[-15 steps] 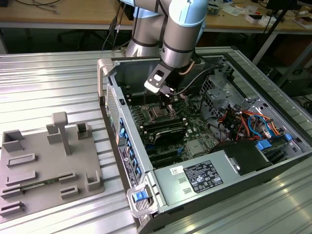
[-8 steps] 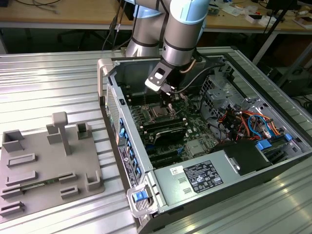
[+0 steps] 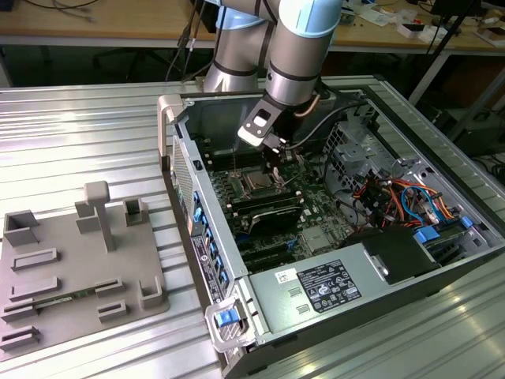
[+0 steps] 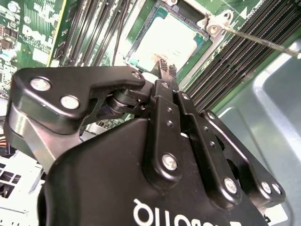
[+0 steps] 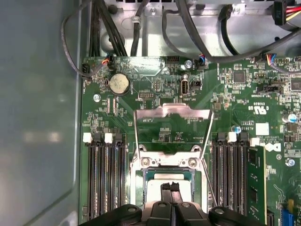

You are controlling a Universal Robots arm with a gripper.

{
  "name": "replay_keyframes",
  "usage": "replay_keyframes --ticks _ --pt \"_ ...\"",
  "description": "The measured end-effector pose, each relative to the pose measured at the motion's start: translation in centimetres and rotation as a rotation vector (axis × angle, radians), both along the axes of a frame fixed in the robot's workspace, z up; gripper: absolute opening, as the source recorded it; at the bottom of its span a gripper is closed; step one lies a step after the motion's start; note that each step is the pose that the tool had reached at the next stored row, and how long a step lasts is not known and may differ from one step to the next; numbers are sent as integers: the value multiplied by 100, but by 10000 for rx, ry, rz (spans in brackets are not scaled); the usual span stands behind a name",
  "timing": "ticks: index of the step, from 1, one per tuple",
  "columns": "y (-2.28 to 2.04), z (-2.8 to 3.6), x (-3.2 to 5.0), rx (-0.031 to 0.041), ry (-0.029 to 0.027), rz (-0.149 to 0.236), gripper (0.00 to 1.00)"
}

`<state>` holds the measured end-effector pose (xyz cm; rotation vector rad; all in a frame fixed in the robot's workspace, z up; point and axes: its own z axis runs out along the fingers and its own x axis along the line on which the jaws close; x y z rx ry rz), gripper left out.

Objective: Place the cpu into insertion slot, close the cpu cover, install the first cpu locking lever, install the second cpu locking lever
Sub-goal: 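Close the cpu cover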

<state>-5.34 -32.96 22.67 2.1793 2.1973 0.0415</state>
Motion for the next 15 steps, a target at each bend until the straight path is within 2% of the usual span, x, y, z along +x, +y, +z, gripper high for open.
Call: replay_keyframes --ticks 4,10,14,15 --pt "0 6 28 -2 1 -2 11" --pt "0 85 29 -1 0 0 11" --pt "0 206 29 -3 0 0 11" --pt "0 218 29 -5 1 -1 11"
